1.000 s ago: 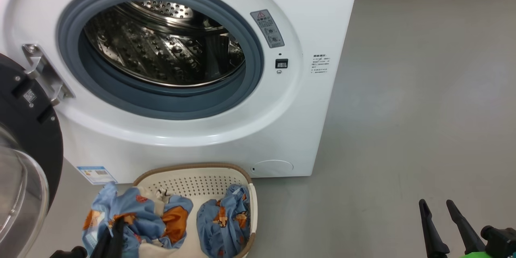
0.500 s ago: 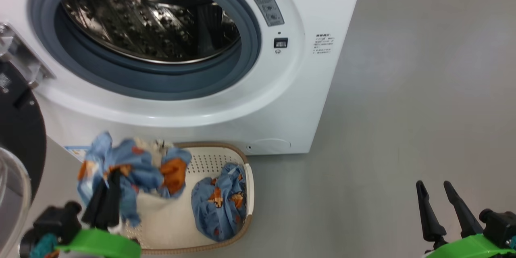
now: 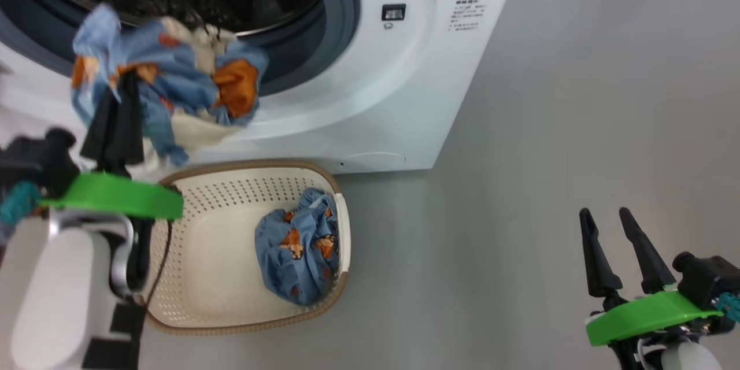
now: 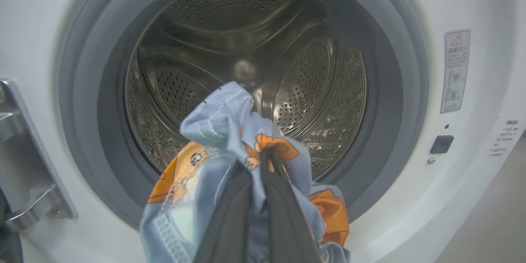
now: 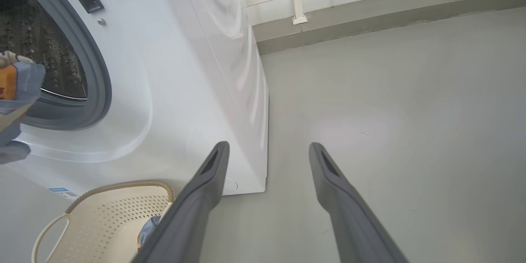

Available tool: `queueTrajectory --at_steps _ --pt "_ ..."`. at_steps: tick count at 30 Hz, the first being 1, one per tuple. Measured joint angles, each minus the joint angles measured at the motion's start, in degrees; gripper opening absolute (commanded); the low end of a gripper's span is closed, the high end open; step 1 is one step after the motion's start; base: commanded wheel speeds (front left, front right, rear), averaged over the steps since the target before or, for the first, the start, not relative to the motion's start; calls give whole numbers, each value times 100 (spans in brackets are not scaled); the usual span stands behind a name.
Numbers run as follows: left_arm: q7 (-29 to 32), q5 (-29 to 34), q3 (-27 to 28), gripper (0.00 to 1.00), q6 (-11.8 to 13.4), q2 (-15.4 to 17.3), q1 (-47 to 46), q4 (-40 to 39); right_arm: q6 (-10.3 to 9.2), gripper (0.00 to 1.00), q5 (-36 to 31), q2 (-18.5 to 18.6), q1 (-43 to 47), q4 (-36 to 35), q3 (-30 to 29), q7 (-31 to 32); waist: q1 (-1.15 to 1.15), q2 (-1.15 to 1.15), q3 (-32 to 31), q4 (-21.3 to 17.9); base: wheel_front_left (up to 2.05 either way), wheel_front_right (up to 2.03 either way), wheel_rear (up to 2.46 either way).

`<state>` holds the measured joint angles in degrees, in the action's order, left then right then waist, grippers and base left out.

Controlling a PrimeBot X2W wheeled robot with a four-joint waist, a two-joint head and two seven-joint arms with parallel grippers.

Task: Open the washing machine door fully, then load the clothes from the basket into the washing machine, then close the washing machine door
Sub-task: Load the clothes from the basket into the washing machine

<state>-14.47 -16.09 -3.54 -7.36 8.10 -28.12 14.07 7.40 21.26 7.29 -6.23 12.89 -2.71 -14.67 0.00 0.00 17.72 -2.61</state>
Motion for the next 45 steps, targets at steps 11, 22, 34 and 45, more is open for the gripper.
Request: queueTrajectory --at_steps 11,22,34,45 --pt "-16 -336 -235 0 0 203 -1958 1819 0 100 0 -98 -475 -2 250 0 0 0 597 -251 0 0 0" --pt "-16 -425 -644 0 -4 508 -3578 3429 0 100 9 -237 -710 16 500 0 0 0 1040 -601 0 0 0" --pt "-23 131 30 100 13 731 -4191 2907 0 100 52 -339 -943 27 643 0 0 0 1413 -972 0 0 0" --pt "-23 400 313 100 3 522 -3855 2985 0 100 51 -344 -944 41 632 0 0 0 1370 -928 0 0 0"
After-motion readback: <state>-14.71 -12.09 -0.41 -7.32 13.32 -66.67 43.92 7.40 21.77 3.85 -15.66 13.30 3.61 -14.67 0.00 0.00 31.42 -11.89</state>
